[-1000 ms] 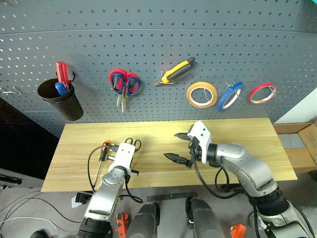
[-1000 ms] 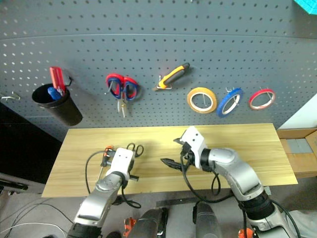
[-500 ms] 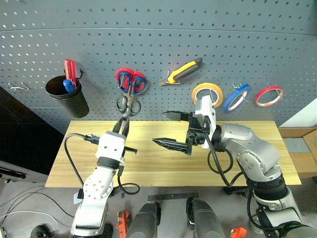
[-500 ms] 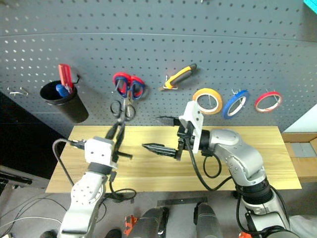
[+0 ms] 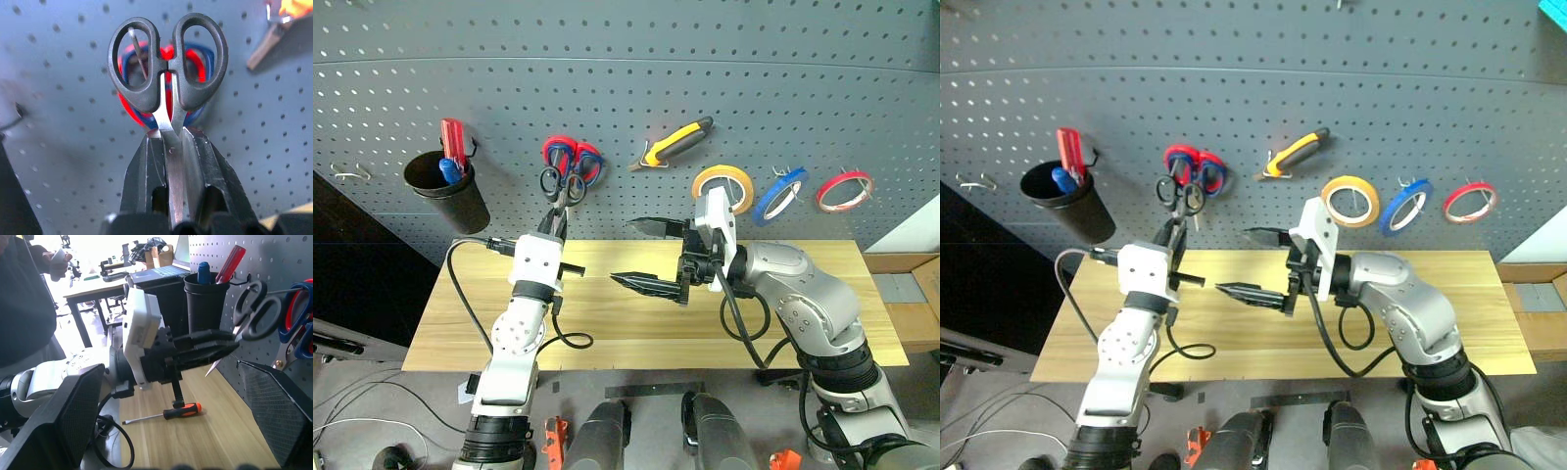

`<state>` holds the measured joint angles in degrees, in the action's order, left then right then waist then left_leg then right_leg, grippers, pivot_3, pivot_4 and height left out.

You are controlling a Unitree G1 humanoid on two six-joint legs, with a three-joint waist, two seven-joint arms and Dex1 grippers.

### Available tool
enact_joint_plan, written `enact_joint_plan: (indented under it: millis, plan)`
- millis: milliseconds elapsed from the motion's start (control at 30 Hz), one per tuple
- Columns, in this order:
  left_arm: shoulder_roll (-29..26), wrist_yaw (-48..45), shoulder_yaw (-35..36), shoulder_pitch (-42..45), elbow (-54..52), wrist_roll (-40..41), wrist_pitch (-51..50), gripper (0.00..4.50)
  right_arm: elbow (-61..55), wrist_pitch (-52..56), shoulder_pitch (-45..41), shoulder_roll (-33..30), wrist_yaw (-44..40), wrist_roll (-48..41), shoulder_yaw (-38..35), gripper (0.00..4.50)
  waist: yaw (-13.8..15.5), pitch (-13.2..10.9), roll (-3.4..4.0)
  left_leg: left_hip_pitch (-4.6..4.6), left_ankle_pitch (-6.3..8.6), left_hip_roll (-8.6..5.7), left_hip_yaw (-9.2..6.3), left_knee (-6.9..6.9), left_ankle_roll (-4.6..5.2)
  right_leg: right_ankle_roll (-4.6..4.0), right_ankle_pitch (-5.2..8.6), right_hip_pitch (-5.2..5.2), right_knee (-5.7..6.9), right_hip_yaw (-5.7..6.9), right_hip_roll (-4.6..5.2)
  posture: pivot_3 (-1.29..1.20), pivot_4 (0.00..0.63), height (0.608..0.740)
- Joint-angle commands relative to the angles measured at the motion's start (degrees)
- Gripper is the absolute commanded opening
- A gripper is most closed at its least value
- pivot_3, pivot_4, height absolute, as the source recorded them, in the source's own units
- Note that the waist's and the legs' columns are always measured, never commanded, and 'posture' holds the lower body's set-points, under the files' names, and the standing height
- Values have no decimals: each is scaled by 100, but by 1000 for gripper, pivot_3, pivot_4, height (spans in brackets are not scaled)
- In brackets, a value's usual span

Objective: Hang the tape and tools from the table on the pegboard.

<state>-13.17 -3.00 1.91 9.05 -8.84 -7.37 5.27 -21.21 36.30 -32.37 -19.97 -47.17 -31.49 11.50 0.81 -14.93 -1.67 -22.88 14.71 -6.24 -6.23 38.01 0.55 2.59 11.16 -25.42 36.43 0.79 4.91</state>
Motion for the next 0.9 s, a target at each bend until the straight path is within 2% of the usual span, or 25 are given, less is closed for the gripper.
enact_joint_plan:
  millis: [33,233,500,633,767,900]
  plan:
    - [31,140,138,255,125,-2,-107,137,-241,-85,-81,2,35,-37,-49,4500,0,3,1,0,0,0,1,1,0,0,0,0,1,0,0,-12,185,740]
    - [-40,71,142,999,990,86,16,137,-253,-138,-141,89,194,13,-43,4500,-5,23,-4,5,0,-2,4,12,0,0,0,-1,25,0,0,-16,187,740]
    - [-40,63,69,1839,2433,90,308,137,59,-327,-337,341,1000,655,-104,4500,-92,28,-8,7,-1,-5,13,15,-2,0,0,-7,38,-7,2,-45,197,740]
    - [104,203,205,1945,2619,242,93,137,155,-368,-360,400,1136,788,-93,4500,-95,44,-8,8,-1,-6,12,17,-2,0,0,-7,40,-7,2,-50,197,740]
    - [236,116,316,1863,2378,492,-284,137,147,-372,-344,400,1083,786,-72,4500,-106,64,-9,9,-1,-6,12,21,-2,0,0,-5,43,-8,2,-42,198,740]
    - [144,119,367,1688,2139,459,-521,1384,176,-387,-349,399,1029,776,-65,4500,-142,87,-6,21,-1,-6,15,18,-1,0,0,2,44,-11,1,-32,201,740]
